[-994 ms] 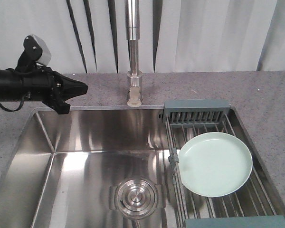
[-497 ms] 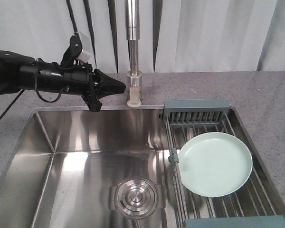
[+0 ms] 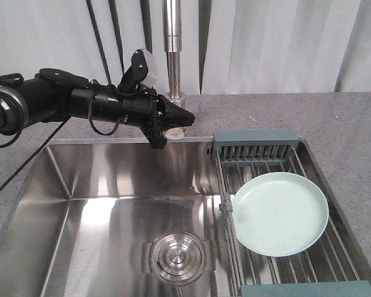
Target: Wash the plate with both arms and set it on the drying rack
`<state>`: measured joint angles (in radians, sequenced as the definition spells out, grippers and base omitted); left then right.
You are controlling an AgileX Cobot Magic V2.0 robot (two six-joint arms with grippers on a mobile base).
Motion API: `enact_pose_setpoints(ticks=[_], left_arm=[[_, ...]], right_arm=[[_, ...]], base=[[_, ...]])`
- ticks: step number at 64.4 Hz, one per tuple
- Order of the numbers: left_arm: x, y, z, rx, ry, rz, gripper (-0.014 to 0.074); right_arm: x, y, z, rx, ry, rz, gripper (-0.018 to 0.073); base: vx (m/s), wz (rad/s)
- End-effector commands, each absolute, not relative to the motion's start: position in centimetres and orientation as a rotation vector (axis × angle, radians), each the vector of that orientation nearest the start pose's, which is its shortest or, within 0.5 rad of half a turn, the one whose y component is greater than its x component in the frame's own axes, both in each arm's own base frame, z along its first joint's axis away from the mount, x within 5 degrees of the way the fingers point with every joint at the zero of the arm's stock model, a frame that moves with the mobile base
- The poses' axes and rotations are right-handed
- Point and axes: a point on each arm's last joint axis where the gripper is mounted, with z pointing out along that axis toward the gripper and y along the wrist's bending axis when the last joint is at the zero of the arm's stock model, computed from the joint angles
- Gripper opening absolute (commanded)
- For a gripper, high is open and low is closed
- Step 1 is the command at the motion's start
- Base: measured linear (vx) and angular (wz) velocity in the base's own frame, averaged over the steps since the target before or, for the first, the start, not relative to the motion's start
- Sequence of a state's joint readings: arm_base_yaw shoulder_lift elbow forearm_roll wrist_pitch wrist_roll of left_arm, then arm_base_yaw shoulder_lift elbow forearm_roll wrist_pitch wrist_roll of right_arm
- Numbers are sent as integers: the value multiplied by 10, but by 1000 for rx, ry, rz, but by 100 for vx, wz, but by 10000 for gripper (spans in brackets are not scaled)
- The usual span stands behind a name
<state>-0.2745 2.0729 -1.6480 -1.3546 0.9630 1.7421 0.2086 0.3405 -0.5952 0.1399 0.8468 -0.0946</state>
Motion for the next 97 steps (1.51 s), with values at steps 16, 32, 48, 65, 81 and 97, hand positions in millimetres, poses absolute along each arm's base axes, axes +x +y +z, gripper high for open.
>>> enact_pose_setpoints(ticks=[16,32,48,65,81,97], left_arm=[[437,-197,281,1107,1590,-724,-8],[448,-199,289,1110,1540,-682,-8],[441,-202,291,1158,1511,-749,-8],[418,-198,323,1228,1498,-799,-7],[398,-182,348,1241,1736,-677,-7],[381,-153,370,958,2126,-496,-7]], right_arm=[[55,21,327,-271,1982,234,229],[55,21,327,-271,1981,234,229],[55,21,327,-271,1981,234,229],[55,21,327,-271,1981,234,229],[55,21,327,-271,1981,234,229],[55,21,327,-271,1981,234,229]], base=[[0,0],[0,0],[0,0],[0,0],[0,0],[0,0]])
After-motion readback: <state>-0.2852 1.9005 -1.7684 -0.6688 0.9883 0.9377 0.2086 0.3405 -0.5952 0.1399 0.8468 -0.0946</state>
